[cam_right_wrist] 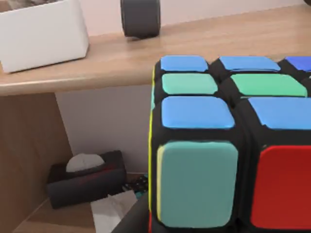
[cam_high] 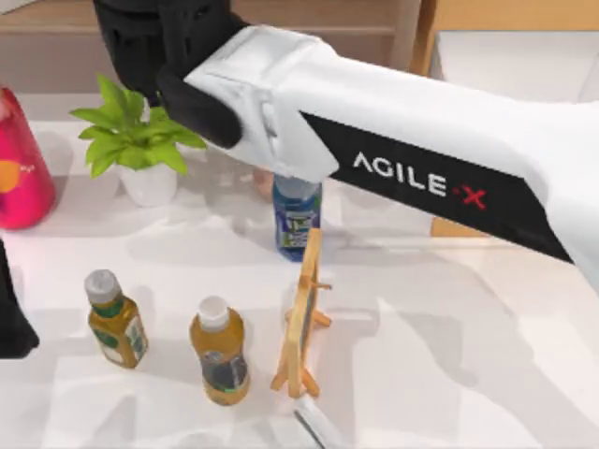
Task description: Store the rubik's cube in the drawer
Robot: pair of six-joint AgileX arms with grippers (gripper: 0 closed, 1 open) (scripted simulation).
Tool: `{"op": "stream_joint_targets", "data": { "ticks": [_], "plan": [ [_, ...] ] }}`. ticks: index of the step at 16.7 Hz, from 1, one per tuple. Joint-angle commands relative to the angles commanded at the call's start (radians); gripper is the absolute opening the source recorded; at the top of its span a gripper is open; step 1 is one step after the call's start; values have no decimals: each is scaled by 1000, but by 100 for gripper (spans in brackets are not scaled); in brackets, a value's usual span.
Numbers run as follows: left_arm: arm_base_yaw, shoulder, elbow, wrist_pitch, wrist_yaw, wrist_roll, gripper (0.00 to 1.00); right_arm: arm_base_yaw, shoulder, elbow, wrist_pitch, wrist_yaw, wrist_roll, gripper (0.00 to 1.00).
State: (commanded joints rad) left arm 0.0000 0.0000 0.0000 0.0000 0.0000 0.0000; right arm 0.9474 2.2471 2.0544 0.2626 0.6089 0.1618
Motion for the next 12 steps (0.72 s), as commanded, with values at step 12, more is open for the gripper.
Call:
{"op": "stream_joint_targets", "data": {
  "ticks": [12],
  "plan": [
    [0,0,0,0,0,0,100,-197,-239,280,-1056,-280,111,0]
  ]
}}
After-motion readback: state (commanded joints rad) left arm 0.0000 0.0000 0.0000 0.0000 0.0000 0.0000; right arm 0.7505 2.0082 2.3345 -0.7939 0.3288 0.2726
